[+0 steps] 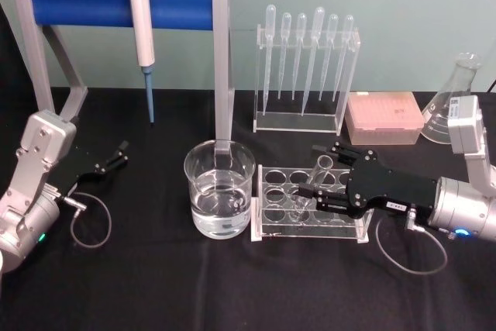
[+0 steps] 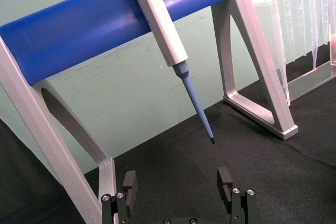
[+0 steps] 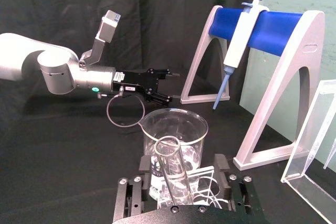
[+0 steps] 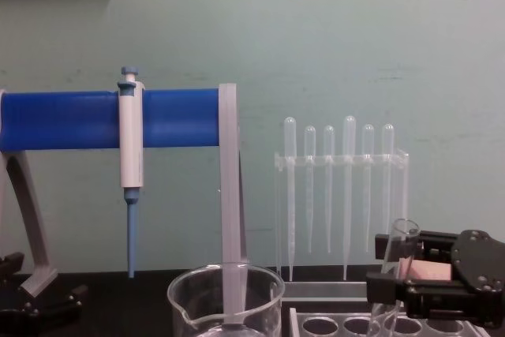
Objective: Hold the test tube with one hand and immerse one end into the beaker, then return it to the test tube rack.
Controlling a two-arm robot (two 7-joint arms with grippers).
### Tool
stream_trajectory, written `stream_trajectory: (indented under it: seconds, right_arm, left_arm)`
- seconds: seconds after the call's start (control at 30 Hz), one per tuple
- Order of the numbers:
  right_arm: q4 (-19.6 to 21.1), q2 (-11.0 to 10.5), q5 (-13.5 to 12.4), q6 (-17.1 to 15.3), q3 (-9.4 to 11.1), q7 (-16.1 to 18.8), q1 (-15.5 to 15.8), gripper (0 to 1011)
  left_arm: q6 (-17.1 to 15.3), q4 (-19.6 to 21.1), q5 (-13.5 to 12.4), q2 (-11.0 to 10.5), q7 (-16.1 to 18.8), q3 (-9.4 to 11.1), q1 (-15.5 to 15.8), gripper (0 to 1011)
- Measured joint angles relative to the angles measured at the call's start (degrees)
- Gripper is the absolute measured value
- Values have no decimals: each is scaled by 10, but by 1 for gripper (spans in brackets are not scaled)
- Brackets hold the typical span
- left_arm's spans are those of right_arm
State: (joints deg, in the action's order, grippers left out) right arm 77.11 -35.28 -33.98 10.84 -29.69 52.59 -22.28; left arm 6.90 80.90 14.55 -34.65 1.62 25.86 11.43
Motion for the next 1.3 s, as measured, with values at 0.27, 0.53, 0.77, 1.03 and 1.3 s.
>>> stream_trajectory:
  seconds: [0.27, 0.53, 0.77, 1.03, 1.3]
  right_arm:
    - [0, 0, 0, 0, 0, 0, 0, 526]
    - [1, -1, -1, 0, 1, -1, 1, 264]
    - [1, -1, -1, 0, 1, -1, 1, 235]
    - [11, -8, 8, -4, -1, -7, -3, 235]
    - [54, -29, 0, -54, -2, -7, -32, 235]
  left_arm:
    - [0, 0, 0, 0, 0, 0, 0, 1000]
    - [0, 0, 0, 0, 0, 0, 0, 1000]
    - [0, 0, 0, 0, 0, 0, 0, 1000]
    - [0, 0, 0, 0, 0, 0, 0, 1000]
    - [0, 0, 0, 0, 0, 0, 0, 1000]
